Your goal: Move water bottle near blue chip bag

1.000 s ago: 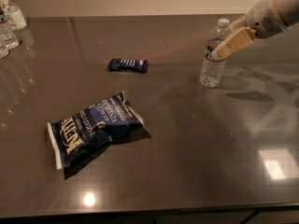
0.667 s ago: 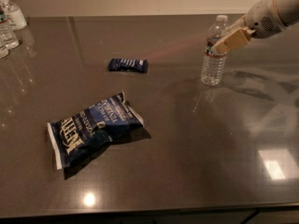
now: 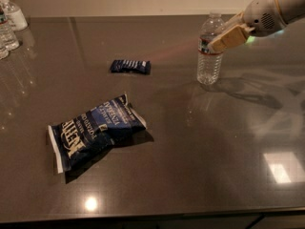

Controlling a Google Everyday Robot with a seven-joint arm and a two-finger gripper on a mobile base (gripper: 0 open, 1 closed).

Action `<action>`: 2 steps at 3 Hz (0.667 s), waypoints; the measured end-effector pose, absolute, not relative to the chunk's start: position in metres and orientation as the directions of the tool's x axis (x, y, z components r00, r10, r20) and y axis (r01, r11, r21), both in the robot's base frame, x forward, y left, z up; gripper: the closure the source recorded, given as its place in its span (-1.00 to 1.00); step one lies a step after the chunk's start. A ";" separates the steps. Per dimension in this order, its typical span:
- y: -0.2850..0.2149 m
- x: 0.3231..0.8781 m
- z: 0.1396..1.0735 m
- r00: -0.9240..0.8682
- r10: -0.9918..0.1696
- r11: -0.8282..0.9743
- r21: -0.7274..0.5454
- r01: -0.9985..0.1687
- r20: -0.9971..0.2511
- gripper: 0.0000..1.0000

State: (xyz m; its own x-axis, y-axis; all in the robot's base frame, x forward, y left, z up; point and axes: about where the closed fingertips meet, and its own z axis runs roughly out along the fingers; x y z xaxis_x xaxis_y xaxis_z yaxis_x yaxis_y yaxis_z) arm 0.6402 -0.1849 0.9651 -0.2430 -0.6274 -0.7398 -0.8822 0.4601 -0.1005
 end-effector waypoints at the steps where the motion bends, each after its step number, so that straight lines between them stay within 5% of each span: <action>1: -0.161 0.621 0.974 -0.211 -0.613 0.421 -0.089 -0.903 -0.762 1.00; 2: -0.130 0.594 0.976 -0.180 -0.586 0.368 -0.062 -0.928 -0.790 1.00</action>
Offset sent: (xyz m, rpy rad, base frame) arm -0.0878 0.0956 0.0162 0.1575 0.0124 0.1917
